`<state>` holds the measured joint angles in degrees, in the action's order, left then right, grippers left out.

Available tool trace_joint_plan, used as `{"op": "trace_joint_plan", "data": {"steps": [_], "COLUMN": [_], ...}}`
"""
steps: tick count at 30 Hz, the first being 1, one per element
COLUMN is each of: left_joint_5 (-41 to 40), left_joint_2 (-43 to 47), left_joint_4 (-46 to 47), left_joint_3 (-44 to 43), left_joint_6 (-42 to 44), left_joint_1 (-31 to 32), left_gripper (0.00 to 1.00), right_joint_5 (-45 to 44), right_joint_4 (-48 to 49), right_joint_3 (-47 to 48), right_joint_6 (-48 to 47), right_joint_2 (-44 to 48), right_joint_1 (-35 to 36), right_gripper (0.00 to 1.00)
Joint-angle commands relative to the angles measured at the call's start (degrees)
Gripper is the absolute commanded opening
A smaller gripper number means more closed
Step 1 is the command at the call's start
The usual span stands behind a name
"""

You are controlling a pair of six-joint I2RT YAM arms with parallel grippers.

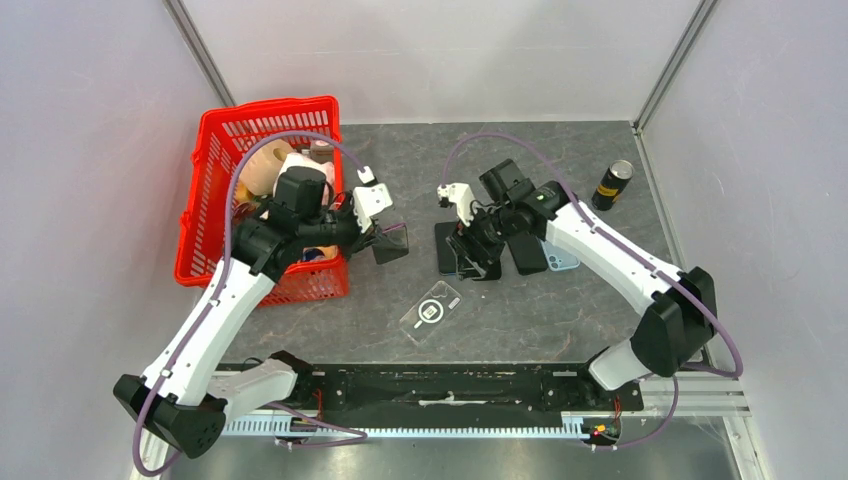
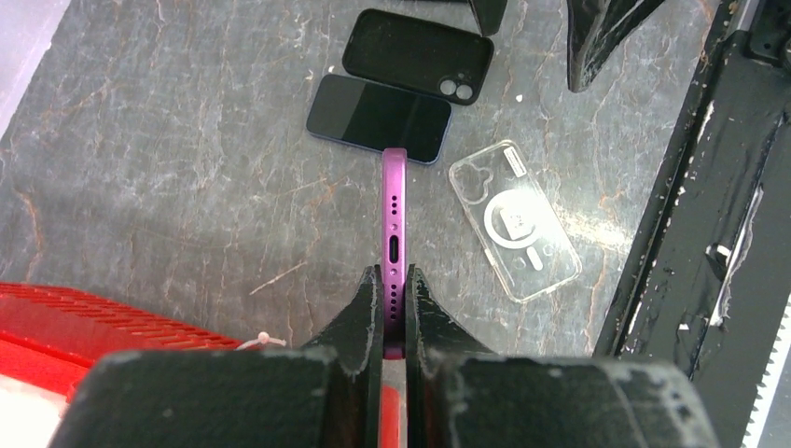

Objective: Take the phone out of the phone case
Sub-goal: Place the phone case at the center of the board, then adjust the phone case at the center of the board.

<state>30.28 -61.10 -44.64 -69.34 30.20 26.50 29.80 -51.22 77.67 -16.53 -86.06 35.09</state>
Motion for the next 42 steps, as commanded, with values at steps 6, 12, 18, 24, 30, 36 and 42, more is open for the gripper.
{"op": "trace_joint_plan", "data": {"steps": [6,12,18,24,30,36,42], "left_joint_5": [0.21,0.74,2.5,8.87,14.29,20.87,29.29], "left_joint_2": [3.57,4.2,3.48,3.69,2.8,-1.9,-4.98], "left_joint_4": [-1.41,-2.82,-2.33,-0.12,6.25,11.47,17.35], "left_joint_3": [-2.72,-6.95,-10.41,-7.25,-2.19,-0.37,-0.07], "left_joint_6": [1.08,-1.15,-5.39,-9.78,-15.56,-19.06,-25.1], "left_joint_1": [-3.89,-6.0,-6.73,-6.77,-6.64,-6.66,-6.3], "left_gripper": [0.02,0.02,0.02,0.02,0.02,0.02,0.02], "right_joint_5": [-2.14,-6.63,-9.28,-10.42,4.15,14.24,20.24], "right_joint_4": [8.87,12.39,13.78,13.11,10.28,8.93,11.03], "right_joint_3": [-6.41,-11.06,-13.6,-16.2,-16.84,-14.4,-7.6], "right_joint_6": [-4.64,-9.97,-9.72,-7.94,-9.38,-11.25,-8.89], "right_joint_2": [-6.19,-9.1,-7.31,0.31,9.89,13.46,8.54], "right_joint_1": [5.09,7.97,8.3,5.85,-3.18,-4.42,-4.42], "right_gripper": [0.81,0.84,0.85,0.85,0.86,0.88,0.88]}}
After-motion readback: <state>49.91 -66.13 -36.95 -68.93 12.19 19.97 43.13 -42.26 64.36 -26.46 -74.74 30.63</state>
